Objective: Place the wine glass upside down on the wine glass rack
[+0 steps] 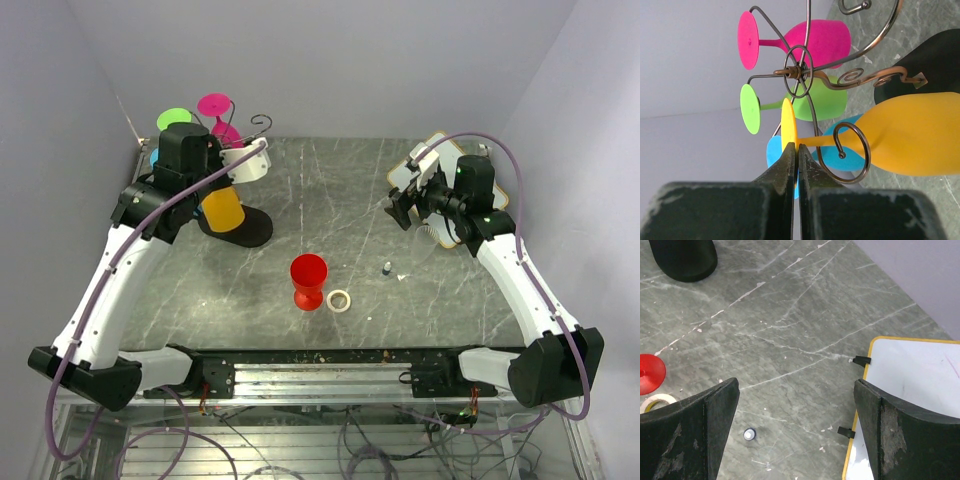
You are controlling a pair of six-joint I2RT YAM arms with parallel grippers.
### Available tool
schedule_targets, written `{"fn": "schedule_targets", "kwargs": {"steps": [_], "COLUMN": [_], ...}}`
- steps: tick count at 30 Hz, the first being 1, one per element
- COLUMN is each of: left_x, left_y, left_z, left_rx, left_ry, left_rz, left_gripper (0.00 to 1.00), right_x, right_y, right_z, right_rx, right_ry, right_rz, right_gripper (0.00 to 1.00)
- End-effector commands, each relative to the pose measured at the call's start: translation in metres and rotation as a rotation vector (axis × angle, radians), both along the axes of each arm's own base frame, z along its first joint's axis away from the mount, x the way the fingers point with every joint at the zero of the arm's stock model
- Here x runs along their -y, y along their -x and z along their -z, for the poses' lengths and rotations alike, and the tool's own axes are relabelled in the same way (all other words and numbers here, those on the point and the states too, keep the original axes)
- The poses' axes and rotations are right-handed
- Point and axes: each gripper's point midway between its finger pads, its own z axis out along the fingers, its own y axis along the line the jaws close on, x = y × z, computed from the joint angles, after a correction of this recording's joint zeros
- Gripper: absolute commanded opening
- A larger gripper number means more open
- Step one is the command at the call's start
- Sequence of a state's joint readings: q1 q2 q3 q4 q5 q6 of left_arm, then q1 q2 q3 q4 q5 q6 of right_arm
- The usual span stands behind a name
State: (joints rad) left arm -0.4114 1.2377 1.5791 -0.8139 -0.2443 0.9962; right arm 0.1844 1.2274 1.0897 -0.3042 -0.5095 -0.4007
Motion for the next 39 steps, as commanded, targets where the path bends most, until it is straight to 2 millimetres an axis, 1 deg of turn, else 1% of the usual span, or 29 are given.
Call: {"fn": "schedule_targets", "kwargs": {"steps": [1, 11, 19, 26, 30, 34, 39], "left_x": [-0.005, -0.001, 0.005, 0.011, 0.018, 0.026, 0.032], "left_y": [0.014, 0.027, 0.038, 0.043, 0.042, 0.037, 0.029], "left_z": [-0.017, -0.017, -0.011, -0.015, -0.014, -0.013, -0.009], "left_rx": [0.026, -0.003, -0.042, -0.040, -0.042, -0.037, -0.035], "left_ry": [-0.019, -0.048, -0.060, -0.042, -0.021, 0.007, 0.013], "left_rz": [0.009, 0.080, 0.151, 0.200, 0.227, 0.247, 0.254], "left_gripper": [0.07, 0.07, 0.07, 0.07, 0.07, 0.07, 0.12], "right_x": [0.001, 0.001, 0.001, 0.001, 0.001, 0.000, 0.001], "right_y": [0.001, 0.002, 0.002, 0.003, 0.003, 0.004, 0.003], "right_z": [0.002, 0.002, 0.004, 0.006, 0.007, 0.009, 0.010], "right_rx": [-0.003, 0.000, -0.009, -0.015, -0.021, -0.028, -0.032], "right_ry": [-0.004, -0.003, -0.001, -0.001, -0.001, -0.002, -0.003], "right_rz": [-0.008, -0.015, -0.019, -0.024, -0.027, -0.030, -0.028], "right_gripper": [0.98, 0.98, 0.98, 0.98, 0.98, 0.98, 0.98]}}
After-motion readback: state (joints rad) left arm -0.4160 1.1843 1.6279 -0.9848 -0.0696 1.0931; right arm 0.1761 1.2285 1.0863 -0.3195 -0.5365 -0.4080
